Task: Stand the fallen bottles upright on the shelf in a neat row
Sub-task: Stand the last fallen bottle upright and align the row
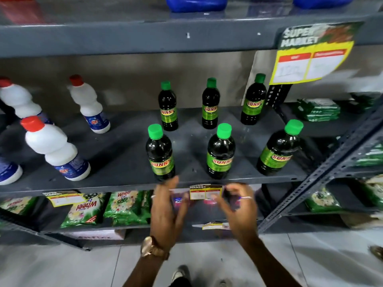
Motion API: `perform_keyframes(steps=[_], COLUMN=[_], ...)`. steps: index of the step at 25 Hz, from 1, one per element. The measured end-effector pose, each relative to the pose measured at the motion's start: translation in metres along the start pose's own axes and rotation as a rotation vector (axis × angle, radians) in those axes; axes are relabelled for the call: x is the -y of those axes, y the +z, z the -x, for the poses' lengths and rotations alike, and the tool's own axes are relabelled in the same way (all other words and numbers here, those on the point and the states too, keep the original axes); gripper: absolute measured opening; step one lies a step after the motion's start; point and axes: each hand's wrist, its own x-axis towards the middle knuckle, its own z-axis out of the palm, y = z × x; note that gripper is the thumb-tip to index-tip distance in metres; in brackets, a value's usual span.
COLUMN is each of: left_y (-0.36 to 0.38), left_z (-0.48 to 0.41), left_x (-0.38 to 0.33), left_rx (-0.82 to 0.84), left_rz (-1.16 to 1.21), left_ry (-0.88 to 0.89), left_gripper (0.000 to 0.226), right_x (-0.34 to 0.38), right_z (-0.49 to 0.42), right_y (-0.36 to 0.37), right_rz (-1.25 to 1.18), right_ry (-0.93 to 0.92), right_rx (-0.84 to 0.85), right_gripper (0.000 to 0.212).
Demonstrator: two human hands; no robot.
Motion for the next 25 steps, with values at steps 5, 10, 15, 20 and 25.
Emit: perform_keyframes(steps=[5, 10, 15, 20, 25], left_y=[0.088, 0.116, 0.116, 0.120, 0.118], left_z=[-0.041, -0.057, -0.058, -0.055, -0.054], left_x=[-0.032, -0.015, -0.001, -0.008, -0.013], left_rx=[0.279, 0.229, 0.221, 0.237, 0.232], left_rz=[0.151, 0.091, 0.037, -0.006, -0.023], left_ry=[-0.298, -0.318, -0.321, -0.346, -0.363], left_gripper=[0.099, 0.091, 0.094, 0.102, 0.106], right_x=[-0.053, -0.081, -0.086, -0.086, -0.076], right_z=[-0.065, -0.098, -0.098, -0.095, -0.099], right_y=[-0.082, -0.096, -0.098, -0.100, -0.103], right_rz=[0.082, 0.128, 0.176, 0.181, 0.101], right_ry=[0.137, 0.141, 0.080, 0.120, 0.118], right_rx=[-0.201, 0.019, 0.040, 0.048, 0.097], right_gripper=[0.100, 0.097, 0.093, 0.090, 0.100])
